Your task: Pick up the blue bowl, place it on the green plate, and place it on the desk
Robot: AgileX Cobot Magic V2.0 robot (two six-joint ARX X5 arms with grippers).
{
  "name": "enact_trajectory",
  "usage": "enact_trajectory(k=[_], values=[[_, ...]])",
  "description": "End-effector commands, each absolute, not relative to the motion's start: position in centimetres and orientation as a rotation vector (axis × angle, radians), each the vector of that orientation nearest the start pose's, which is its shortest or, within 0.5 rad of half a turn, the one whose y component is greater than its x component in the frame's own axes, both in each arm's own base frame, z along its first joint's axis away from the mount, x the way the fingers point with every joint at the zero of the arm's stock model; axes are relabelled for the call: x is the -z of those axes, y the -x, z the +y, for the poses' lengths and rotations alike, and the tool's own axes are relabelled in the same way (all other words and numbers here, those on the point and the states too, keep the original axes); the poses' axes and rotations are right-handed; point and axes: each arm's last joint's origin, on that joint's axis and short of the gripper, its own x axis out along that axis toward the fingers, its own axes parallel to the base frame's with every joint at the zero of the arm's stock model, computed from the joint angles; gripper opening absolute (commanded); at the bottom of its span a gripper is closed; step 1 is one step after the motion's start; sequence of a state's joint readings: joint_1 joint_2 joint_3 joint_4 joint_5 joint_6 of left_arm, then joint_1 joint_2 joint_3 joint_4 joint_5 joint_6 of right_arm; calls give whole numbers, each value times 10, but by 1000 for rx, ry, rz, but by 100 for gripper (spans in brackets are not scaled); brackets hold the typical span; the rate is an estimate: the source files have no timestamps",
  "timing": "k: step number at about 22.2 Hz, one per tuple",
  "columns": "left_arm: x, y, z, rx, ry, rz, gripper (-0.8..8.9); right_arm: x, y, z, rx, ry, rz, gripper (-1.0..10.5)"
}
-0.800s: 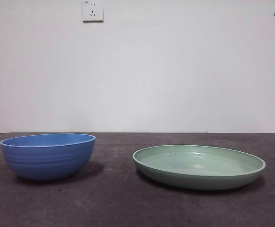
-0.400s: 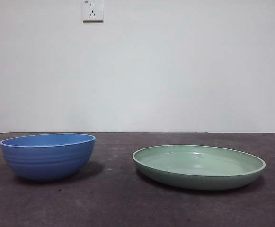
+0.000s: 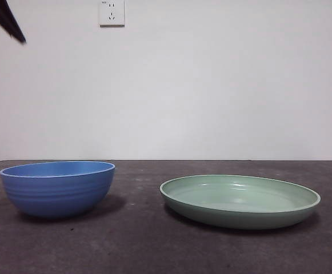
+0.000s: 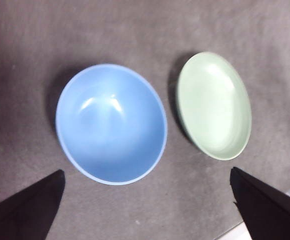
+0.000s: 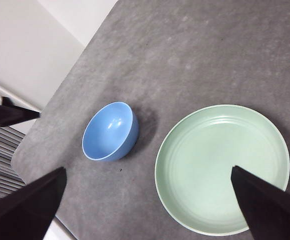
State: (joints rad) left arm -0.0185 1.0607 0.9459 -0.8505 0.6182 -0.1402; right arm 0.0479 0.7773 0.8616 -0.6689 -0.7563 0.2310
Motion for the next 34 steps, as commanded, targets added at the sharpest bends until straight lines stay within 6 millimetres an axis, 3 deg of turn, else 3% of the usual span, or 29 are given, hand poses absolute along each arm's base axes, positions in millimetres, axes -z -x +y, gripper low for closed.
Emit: enact_trajectory(k=[1,9,14,19,20,25,28,32,34], values=[[-282,-210,-20,487,384,1019,520,-326,-145,27,-728,-405,629,570],[-239,-248,-19,385,368,1169,520,-326,-145,27,-728,-406,630,570],[-206,-275,-29,387,341,1215,508,-326,-145,27,-727,-407,630,570],[-186,-286,-41,361,274,1253,485,-326,-145,27,-727,-407,631,570],[-185,-287,-43,362,263,1251,466,-326,-145,27,-727,-407,631,570],[-185,-286,-47,371,255,1258,134,-326,-145,27,-727,-407,631,570],[-185,-286,-47,372,252,1259,32,-326,-145,27,-727,-407,631,570],[-191,-289,-49,378,231,1245,14,-326,-145,27,-726,-406,629,570],[-204,-292,-55,336,171,1248,14,-326,-144,27,-726,-407,631,570]])
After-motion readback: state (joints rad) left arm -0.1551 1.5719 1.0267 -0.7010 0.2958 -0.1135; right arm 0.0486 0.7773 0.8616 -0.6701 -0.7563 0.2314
